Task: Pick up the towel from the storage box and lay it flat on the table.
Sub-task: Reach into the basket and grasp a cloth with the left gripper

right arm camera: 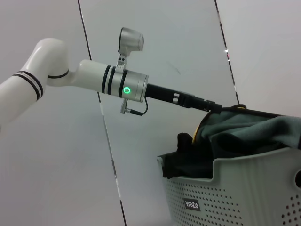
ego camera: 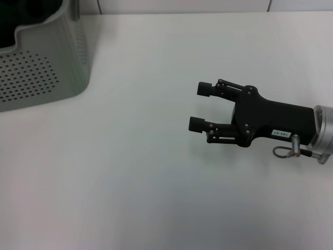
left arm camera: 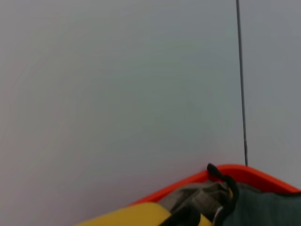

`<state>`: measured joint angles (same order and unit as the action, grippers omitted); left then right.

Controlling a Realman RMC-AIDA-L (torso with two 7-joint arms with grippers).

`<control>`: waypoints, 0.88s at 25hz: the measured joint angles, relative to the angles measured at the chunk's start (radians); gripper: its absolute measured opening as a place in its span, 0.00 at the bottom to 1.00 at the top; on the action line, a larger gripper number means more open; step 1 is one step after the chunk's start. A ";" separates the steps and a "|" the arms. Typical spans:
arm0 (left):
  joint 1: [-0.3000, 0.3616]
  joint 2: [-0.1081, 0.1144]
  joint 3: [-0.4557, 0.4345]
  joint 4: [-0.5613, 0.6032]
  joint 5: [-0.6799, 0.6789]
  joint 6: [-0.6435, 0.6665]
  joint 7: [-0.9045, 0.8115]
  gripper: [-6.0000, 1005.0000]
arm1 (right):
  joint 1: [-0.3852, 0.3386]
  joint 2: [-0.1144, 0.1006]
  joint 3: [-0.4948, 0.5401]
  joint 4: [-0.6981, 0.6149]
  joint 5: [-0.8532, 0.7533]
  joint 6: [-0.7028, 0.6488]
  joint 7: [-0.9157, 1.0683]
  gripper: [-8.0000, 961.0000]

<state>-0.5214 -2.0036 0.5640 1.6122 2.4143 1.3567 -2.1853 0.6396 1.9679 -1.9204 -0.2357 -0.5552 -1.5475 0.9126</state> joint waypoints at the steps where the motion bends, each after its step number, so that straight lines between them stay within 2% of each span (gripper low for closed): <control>1: -0.001 0.002 0.000 -0.014 0.001 -0.001 0.000 0.84 | 0.000 0.001 0.000 0.000 0.000 0.004 0.000 0.89; 13: 0.002 0.018 -0.002 -0.118 0.006 -0.027 -0.003 0.84 | -0.014 0.008 0.000 -0.002 0.000 0.021 -0.002 0.89; 18: 0.008 0.018 0.002 -0.114 0.000 -0.023 -0.001 0.73 | -0.016 0.009 0.000 0.000 0.000 0.021 -0.002 0.89; 22: 0.008 0.013 0.000 -0.108 -0.004 -0.017 -0.004 0.58 | -0.022 0.009 0.000 -0.001 0.002 0.021 -0.001 0.89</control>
<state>-0.5138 -1.9905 0.5635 1.5046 2.4103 1.3398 -2.1895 0.6174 1.9772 -1.9205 -0.2369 -0.5534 -1.5262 0.9111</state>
